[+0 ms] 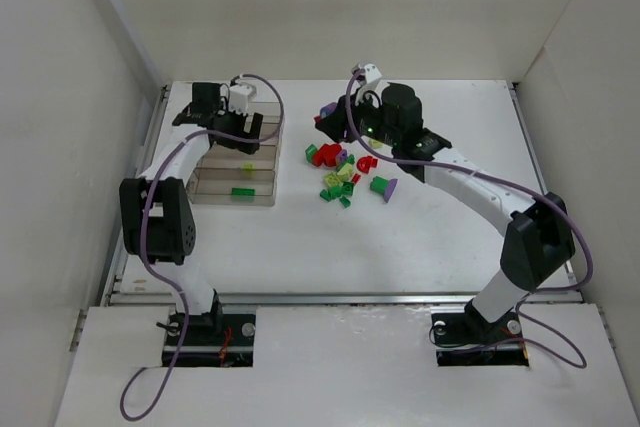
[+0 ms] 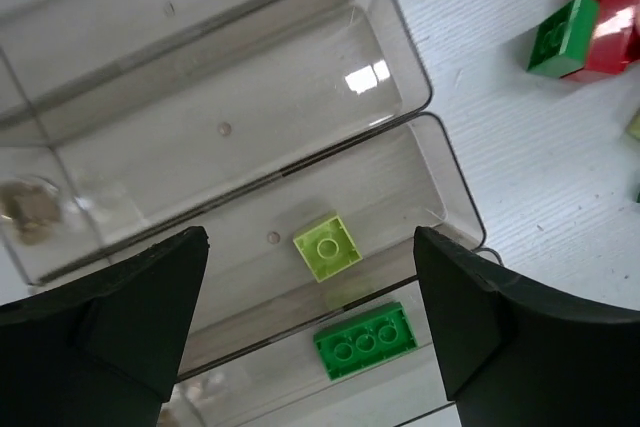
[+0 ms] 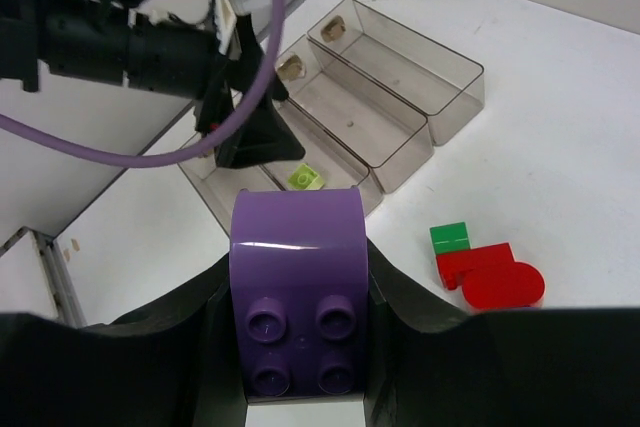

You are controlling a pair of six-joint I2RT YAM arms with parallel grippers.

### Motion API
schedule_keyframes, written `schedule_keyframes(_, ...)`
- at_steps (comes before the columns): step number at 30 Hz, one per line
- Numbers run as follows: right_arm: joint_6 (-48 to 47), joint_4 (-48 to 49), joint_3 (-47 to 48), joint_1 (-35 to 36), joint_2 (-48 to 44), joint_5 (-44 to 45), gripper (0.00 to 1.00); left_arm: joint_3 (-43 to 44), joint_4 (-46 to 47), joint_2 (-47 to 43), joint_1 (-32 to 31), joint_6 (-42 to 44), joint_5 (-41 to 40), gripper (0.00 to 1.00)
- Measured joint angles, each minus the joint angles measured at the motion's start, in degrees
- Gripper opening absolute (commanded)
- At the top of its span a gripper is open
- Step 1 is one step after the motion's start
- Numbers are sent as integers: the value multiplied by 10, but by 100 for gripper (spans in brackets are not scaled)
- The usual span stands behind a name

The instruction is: Sort the legos into containers by color

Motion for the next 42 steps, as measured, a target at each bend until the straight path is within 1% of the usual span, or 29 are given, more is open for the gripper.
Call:
schedule_keyframes(3,0,0,0,0,-1,-12,0,1,3,-45,-11,42,7,78)
schedule_keyframes(6,0,-2,0,0,-10,-30,0,-4,2,-116,-40,115,26,77)
schedule_keyframes(8,0,-1,0,0,-23,-49,0,-14,2,-172,-68,168,38,80)
schedule_keyframes(9,0,-1,0,0,-30,-61,0,-24,9,-201,-85,193,42,84)
schedule_keyframes(10,0,0,0,0,-38,-73,0,-41,18,-231,-102,218,46,88)
schedule_keyframes(11,1,0,0,0,-45,-84,0,-62,31,-263,-119,239,52,96)
schedule_keyframes(12,1,1,0,0,-51,-94,0,-85,49,-297,-135,257,59,99)
schedule_keyframes(13,2,1,0,0,-57,-104,0,-97,71,-311,-142,271,65,99)
schedule_keyframes(14,3,1,0,1,-61,-111,0,-141,94,-361,-162,284,70,99)
schedule_keyframes(15,5,2,0,1,-64,-117,0,-169,112,-392,-174,297,74,99)
schedule_keyframes(17,10,2,0,3,-70,-127,0,-205,145,-435,-202,315,79,99)
schedule_keyframes(20,15,1,0,11,-75,-142,0,-219,182,-449,-242,329,74,99)
schedule_keyframes(25,22,1,-3,24,-85,-156,0,-219,218,-428,-289,337,47,99)
schedule_keyframes(28,28,1,-3,28,-89,-162,0,-219,228,-416,-302,337,35,94)
schedule_keyframes(29,30,1,-3,28,-90,-163,0,-219,231,-413,-304,337,30,89)
schedule_keyframes(32,35,2,-7,28,-96,-165,0,-217,236,-405,-308,333,25,79)
schedule_keyframes(33,37,1,-10,28,-99,-166,0,-216,238,-403,-309,332,24,72)
schedule_keyframes(34,37,1,-12,28,-101,-167,0,-216,240,-402,-310,330,23,69)
schedule_keyframes(35,38,1,-12,28,-101,-167,0,-215,242,-402,-310,329,23,69)
schedule_keyframes(37,39,1,-12,28,-101,-168,0,-214,249,-401,-311,325,23,63)
schedule_keyframes(40,39,2,-17,28,-102,-169,0,-210,252,-401,-313,318,23,62)
schedule_keyframes(42,39,1,-21,28,-102,-169,0,-207,254,-401,-314,315,24,55)
